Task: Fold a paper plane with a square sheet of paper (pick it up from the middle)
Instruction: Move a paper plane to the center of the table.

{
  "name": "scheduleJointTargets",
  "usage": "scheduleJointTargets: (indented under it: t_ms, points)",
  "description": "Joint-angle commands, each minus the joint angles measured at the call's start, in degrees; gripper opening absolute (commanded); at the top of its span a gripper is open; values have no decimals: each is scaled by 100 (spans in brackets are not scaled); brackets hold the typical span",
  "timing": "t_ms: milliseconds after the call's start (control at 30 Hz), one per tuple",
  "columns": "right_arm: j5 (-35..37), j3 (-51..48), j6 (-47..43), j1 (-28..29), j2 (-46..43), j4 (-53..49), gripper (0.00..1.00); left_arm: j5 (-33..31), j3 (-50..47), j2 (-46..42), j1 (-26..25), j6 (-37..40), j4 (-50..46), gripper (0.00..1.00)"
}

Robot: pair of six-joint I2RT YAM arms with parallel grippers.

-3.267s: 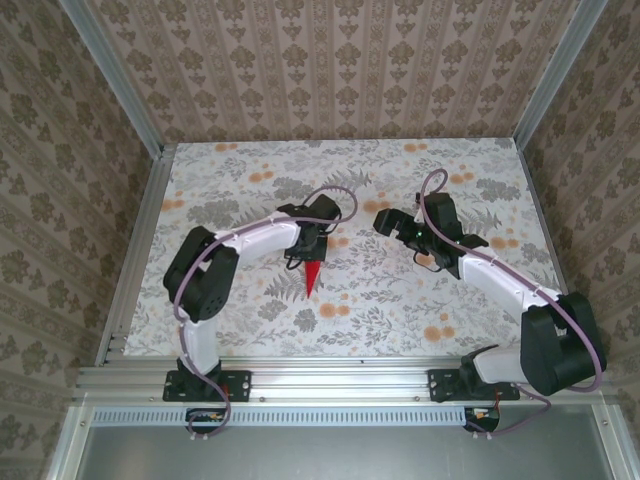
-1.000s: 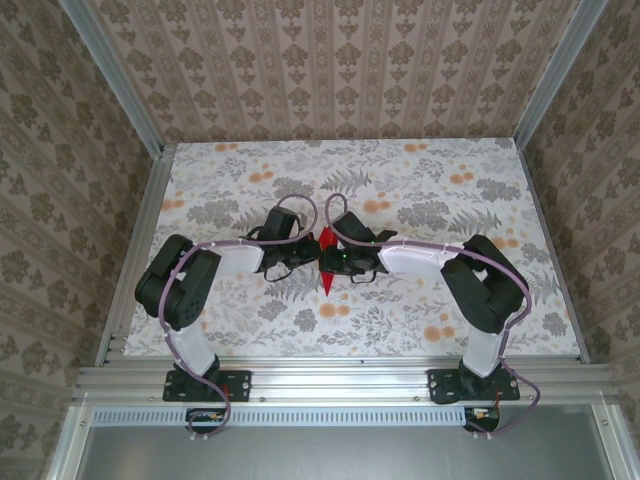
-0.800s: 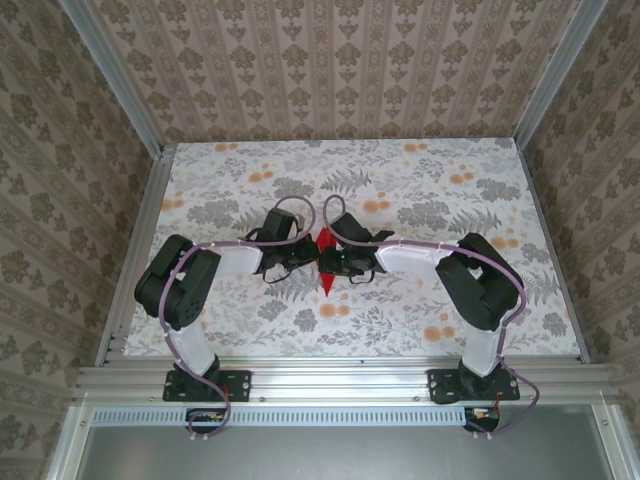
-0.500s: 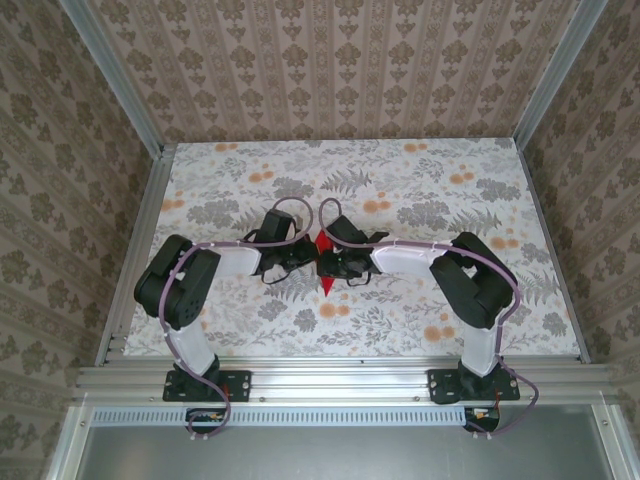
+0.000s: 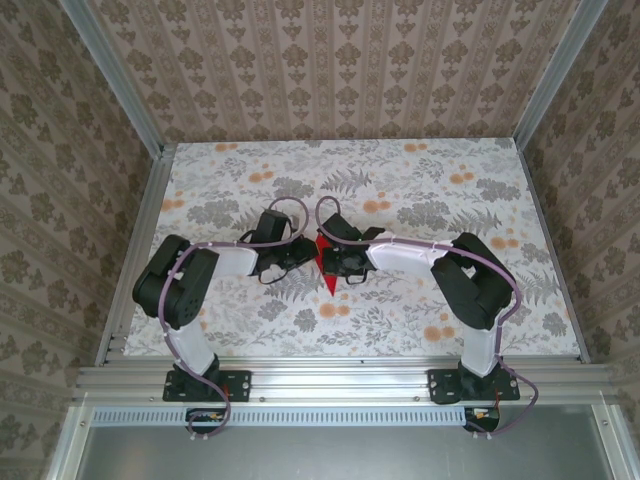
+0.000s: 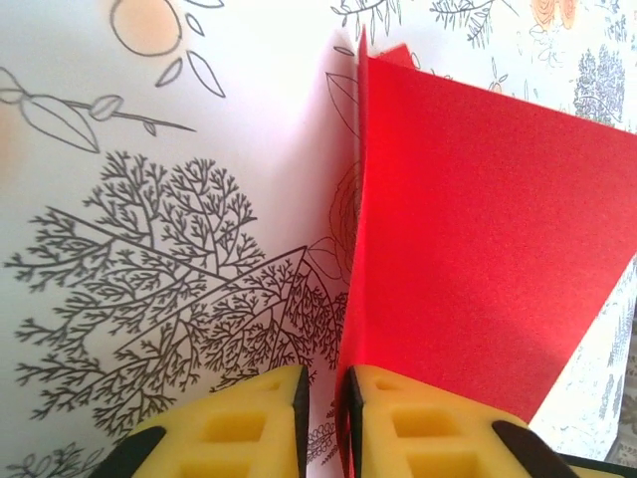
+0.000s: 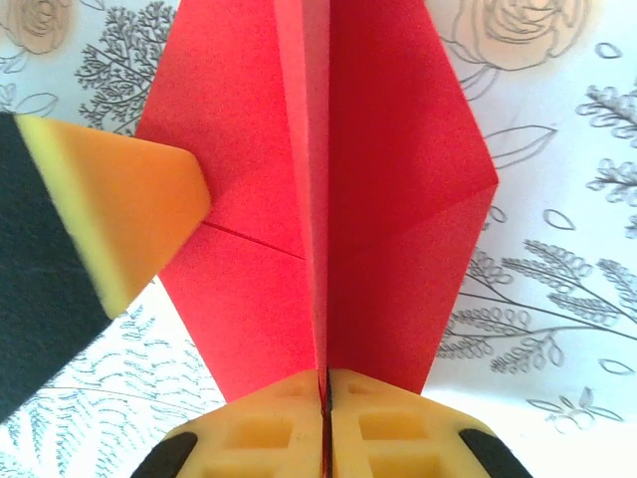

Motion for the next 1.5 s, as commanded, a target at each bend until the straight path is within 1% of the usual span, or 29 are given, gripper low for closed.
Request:
scheduleJointTargets:
  t_ms: [0, 133, 200, 400, 533, 767, 933, 1067, 1200, 1367, 1467]
  points:
    - [496, 324, -184, 75, 97, -800, 9, 131, -121, -315, 140, -65, 74, 24]
    - [768, 690, -371, 179, 289, -1353, 12, 99, -251, -618, 332, -17, -67, 28]
    - [842, 843, -430, 200, 430, -1509, 13, 66, -319, -782, 586, 40, -196, 30]
    - [917, 1241, -552, 251, 793, -1815, 16, -52, -541, -1207, 1032, 202, -569, 34]
    - [1089, 1502, -632, 342, 991, -2033, 19, -94, -631, -1355, 1182, 310, -729, 34]
    - [1286, 1774, -693, 421, 1275, -2294, 24, -132, -755, -1441, 1277, 352, -784, 34]
    - [1360, 1833, -694, 455, 1452, -2370, 22, -163, -773, -1441, 1308, 394, -843, 35]
    - [1423, 1877, -697, 501, 1569, -2421, 17, -172, -781, -1455, 1339, 410, -872, 35]
    - [1522, 1929, -732, 518, 1477, -2438, 13, -194, -780, -1516, 1374, 437, -955, 35]
    - [1785, 2219, -1129, 474, 1145, -2510, 10, -268, -752, -1665, 1457, 509, -1181, 35]
    - [1748, 2328, -1598, 329, 1047, -2389, 9, -362, -738, -1808, 1515, 570, -1359, 37]
